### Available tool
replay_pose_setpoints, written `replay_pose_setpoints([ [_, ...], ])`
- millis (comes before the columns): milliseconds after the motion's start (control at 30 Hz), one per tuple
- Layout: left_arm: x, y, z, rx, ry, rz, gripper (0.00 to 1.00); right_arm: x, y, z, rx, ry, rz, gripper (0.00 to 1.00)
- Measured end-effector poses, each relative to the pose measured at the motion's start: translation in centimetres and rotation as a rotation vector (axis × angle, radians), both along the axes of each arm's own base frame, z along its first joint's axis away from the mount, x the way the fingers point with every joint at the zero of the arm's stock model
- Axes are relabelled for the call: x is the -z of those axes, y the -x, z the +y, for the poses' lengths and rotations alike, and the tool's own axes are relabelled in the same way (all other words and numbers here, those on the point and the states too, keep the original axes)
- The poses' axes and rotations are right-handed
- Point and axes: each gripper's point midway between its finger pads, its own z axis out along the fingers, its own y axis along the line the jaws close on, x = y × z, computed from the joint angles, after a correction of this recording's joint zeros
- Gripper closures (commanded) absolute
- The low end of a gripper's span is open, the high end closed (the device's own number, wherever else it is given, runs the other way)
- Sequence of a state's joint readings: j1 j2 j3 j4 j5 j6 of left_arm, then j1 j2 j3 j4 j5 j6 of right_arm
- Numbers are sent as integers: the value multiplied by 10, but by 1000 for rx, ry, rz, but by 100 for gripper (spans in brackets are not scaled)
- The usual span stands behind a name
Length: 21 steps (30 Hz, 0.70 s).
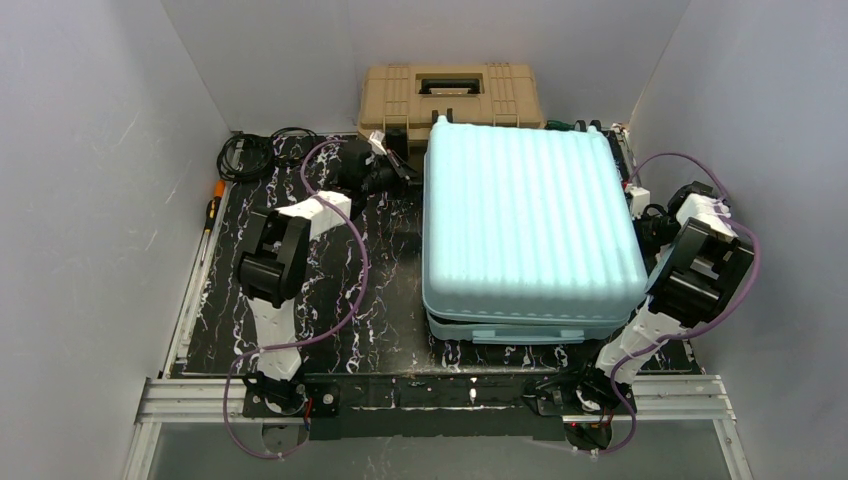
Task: Pack the luggage
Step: Zip the luggage at the center of the board.
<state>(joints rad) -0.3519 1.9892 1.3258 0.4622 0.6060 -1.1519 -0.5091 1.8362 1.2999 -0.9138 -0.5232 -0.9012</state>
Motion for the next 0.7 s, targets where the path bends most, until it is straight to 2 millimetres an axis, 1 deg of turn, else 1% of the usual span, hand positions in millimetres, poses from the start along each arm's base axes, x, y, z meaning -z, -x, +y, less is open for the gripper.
replay_pose_setpoints([
  [133, 30, 9, 9, -4, -85, 42, 100, -1, 0, -1, -4, 5, -3, 27],
  [167, 30, 9, 11, -6, -104, 27, 94, -1, 0, 0, -6, 5, -4, 27],
  [200, 28, 10, 14, -12, -128, 16, 90, -1, 0, 0, -8, 5, -5, 27],
  [267, 29, 12, 18, -22, -182, -3, 85, -1, 0, 0, -13, 4, -8, 28],
  [367, 41, 14, 25, -32, -244, 14, 76, -2, 1, 1, -22, 5, -12, 28],
  [400, 44, 15, 27, -34, -263, 20, 72, -2, 2, 2, -29, 6, -15, 28],
  [533, 49, 13, 35, -43, -346, 19, 53, -2, 9, 5, -39, 14, -24, 28],
  [633, 53, 12, 43, -55, -402, 27, 49, 0, 16, 9, -44, 8, -19, 29],
  [700, 53, 11, 48, -56, -454, 29, 49, 0, 20, 12, -51, -2, -18, 30],
])
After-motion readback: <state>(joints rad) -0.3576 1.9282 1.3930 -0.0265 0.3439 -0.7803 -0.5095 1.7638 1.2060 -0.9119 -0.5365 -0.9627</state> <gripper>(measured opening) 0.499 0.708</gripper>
